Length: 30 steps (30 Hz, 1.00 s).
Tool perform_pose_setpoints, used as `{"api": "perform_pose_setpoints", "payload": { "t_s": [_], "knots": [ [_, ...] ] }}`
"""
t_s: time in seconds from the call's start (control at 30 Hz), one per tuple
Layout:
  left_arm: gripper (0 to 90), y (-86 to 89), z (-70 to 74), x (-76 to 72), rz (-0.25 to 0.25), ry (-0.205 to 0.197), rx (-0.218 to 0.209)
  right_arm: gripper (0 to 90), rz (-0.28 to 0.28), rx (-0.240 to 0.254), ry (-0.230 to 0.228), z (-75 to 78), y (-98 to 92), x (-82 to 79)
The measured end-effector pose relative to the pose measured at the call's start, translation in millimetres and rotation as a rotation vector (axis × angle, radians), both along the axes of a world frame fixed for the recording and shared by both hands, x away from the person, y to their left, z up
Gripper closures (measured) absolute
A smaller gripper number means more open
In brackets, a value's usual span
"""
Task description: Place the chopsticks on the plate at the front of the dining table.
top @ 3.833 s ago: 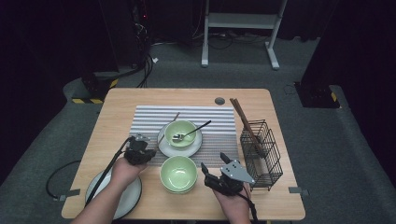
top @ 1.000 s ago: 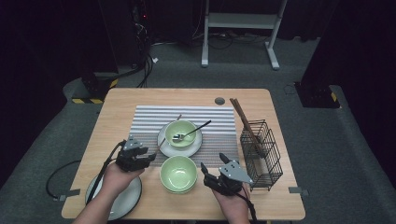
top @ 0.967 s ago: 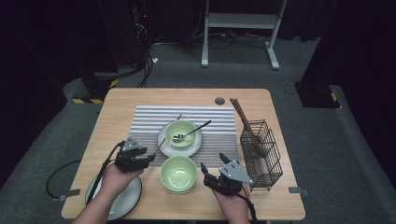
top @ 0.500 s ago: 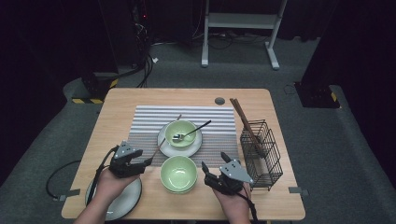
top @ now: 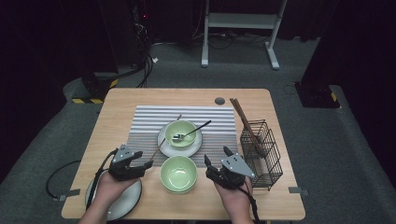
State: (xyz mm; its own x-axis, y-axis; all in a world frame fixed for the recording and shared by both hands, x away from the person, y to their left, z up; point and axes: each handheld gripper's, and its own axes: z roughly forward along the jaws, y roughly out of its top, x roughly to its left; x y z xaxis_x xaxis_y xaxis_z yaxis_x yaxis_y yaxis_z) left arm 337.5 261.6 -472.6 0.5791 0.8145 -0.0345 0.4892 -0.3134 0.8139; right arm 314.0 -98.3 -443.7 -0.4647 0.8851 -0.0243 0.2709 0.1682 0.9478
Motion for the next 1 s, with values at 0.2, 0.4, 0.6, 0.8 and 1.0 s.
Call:
{"api": "perform_pose_setpoints", "payload": {
  "t_s": [0.2, 0.4, 0.6, 0.8, 1.0],
  "knots": [
    [37.3, 5.1, -0.7, -3.1, -0.007, 0.006, -0.025, 28.2, -0.007, -0.007, -0.001, 7.7, 4.3, 1.2],
    [35.2, 4.0, -0.8, -5.5, -0.026, 0.012, -0.015, 30.7, -0.006, -0.009, -0.019, 19.0, 6.2, 2.7],
    [34.8, 4.4, 1.0, -6.9, -0.027, -0.001, -0.025, 30.7, -0.008, -0.011, -0.034, 29.5, 5.9, 4.5],
    [34.8, 5.4, 2.3, -7.6, -0.033, -0.007, -0.035, 30.1, -0.013, 0.002, -0.035, 38.7, 3.8, 5.0],
    [35.0, 7.0, 3.0, -7.8, -0.034, -0.010, -0.029, 30.4, -0.018, 0.012, -0.048, 46.5, 1.5, 6.6]
  ]
}}
